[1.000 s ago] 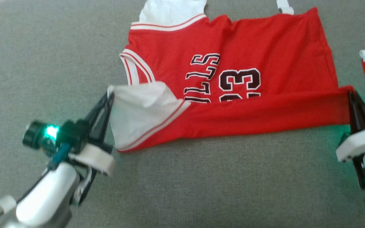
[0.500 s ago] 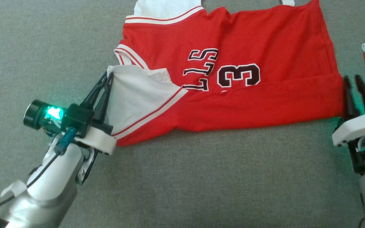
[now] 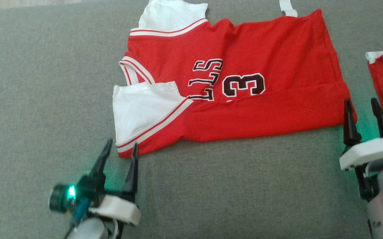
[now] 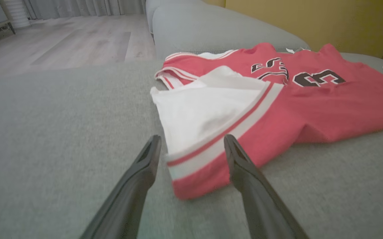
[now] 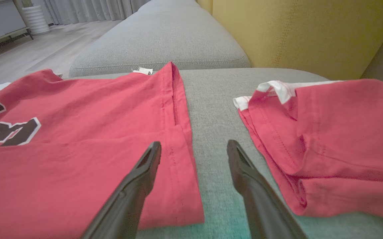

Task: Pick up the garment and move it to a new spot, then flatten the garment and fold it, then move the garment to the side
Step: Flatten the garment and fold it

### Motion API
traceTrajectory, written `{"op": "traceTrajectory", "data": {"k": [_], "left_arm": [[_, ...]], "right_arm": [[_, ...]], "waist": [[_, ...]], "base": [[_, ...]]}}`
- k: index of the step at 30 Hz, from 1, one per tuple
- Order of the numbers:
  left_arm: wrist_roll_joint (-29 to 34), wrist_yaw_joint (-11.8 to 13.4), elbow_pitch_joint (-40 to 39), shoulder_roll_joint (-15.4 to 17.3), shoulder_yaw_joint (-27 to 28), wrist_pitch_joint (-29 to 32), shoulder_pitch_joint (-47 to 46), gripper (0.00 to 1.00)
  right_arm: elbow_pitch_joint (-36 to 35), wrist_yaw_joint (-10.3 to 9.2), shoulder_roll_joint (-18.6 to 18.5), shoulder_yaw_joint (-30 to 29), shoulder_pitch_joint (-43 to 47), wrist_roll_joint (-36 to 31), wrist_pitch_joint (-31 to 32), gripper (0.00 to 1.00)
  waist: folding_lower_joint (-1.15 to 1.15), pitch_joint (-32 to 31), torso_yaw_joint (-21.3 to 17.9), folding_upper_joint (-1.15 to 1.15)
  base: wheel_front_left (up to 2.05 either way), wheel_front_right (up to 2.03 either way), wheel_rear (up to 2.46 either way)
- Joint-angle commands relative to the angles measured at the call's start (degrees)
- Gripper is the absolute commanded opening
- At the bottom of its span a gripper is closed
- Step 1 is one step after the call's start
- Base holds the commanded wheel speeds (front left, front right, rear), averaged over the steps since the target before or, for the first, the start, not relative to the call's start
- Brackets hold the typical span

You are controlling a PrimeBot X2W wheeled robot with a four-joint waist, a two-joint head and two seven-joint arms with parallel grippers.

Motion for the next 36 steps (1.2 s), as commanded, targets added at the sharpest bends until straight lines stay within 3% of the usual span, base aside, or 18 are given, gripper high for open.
{"op": "traceTrajectory", "data": {"k": [1,8,20,21,25,27,36], "left_arm": [[-1.10,1.10,-2.57,0.32,2.39,-0.54,1.04,1.00],[-2.14,3.78,-0.74,0.44,3.36,0.47,3.36,1.00],[-2.68,3.73,4.30,-0.96,1.93,3.94,0.89,1.00],[-2.55,3.54,4.56,-1.14,1.62,3.92,0.65,0.93],[-2.36,2.11,5.34,-1.63,0.40,3.85,-0.18,0.00],[-2.46,0.96,5.54,-1.60,-0.21,3.99,-0.50,0.00],[-0.89,0.91,3.98,-0.41,0.14,1.50,-2.21,0.00]], "right_arm": [[-1.33,-0.05,-0.16,0.43,0.95,0.28,-0.90,1.00],[-1.49,-0.05,0.60,0.77,1.95,0.40,-1.21,1.00],[-1.27,-0.05,0.00,1.59,2.02,0.94,-1.34,1.00],[-1.21,-0.05,-0.05,1.59,2.03,0.94,-1.35,1.00],[-0.82,-0.05,-0.15,1.58,1.87,0.95,-1.38,1.00],[-0.23,-0.05,-0.12,1.68,1.63,1.18,-1.13,1.00],[4.23,-0.05,-0.02,1.95,-0.19,2.91,3.16,1.00]], "waist": [[0.01,-0.64,-0.10,0.00],[0.01,-1.17,-0.77,0.00],[0.01,-0.63,-1.21,0.00],[0.01,-0.55,-1.15,0.00],[0.01,-0.17,-0.77,0.00],[0.01,-0.01,-0.55,0.00],[0.01,0.26,0.91,0.00]], "base": [[0.00,0.00,0.00],[0.00,0.00,0.00],[0.00,0.00,0.00],[0.00,0.00,0.00],[0.00,0.00,0.00],[0.00,0.00,0.00],[0.00,0.00,0.00]]}}
